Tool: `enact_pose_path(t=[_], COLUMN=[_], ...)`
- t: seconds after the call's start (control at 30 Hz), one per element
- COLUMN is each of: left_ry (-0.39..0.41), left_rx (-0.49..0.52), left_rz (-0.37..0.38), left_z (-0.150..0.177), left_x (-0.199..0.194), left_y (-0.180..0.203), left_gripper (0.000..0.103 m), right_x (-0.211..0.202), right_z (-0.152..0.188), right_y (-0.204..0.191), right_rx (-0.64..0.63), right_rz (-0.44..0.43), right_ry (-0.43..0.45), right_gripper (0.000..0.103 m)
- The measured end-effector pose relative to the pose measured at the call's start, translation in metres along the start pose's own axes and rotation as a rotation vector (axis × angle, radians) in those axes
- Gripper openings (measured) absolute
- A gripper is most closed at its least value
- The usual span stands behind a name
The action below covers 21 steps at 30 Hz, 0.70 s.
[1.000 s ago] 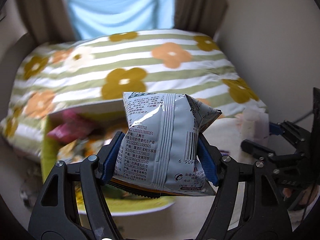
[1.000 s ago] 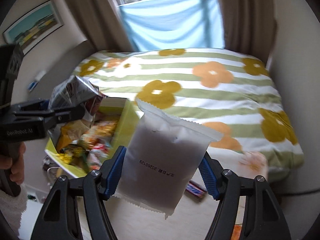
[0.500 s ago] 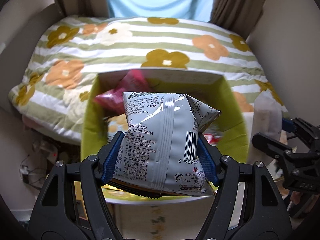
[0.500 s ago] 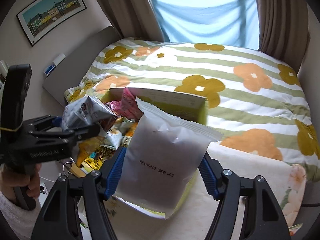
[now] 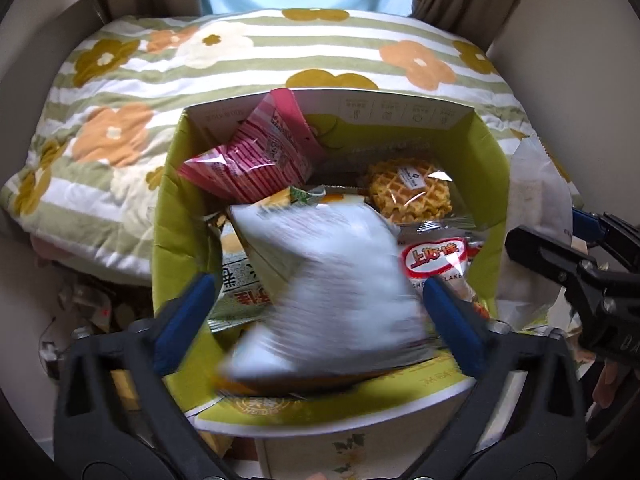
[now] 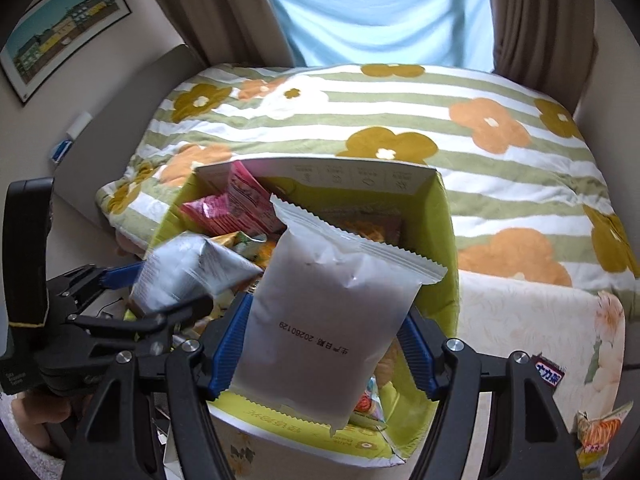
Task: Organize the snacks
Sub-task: 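Carry silver bag and white packet over the yellow box and open both tools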
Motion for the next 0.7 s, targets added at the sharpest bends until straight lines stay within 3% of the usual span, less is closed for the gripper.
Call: enact_pose_path(t=[0.27, 0.6, 0.63, 0.67, 0.7], left_ry=[-0.01, 0.004, 0.005, 0.007, 0.006], left_rx=[-0.044, -0.062, -0.063, -0.064, -0.065], left_rz=[-0.041, -0.062, -0.066, -0.068, -0.068], left_z=[0.013, 0.018, 0.019, 0.02, 0.02], left_x=[0.003, -0.007, -0.008, -0.009, -0.01], left_y=[-0.012, -0.017, -0.018, -0.018, -0.019], left_gripper=[0.103, 0.103, 0.103, 0.103, 0.103], right_x=[0.013, 0.025, 0.023, 0.02, 0.017], right_z=[0.004, -0.008, -0.011, -0.014, -0.016], right_y=[0.01, -0.006, -0.008, -0.009, -0.01], right_rx=[0.01, -0.054, -0.055, -0.051, -0.05], right_rz=[0.02, -0.027, -0.036, -0.046, -0.043], right_ry=[-0.043, -0.054, -0.035, -0.015, 0.007], right_gripper=[0.066, 0.068, 0.075, 0.09, 0.094])
Point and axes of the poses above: each gripper's, at about its wrist camera, not at the fingertips, and x roughly the way its jaws point, y to its right, z to its underside, the point moved 7 cm from there along x, roughly the way its jaws point, and after that the axes turned 2 degrees about -y, right-handed, at the moved point
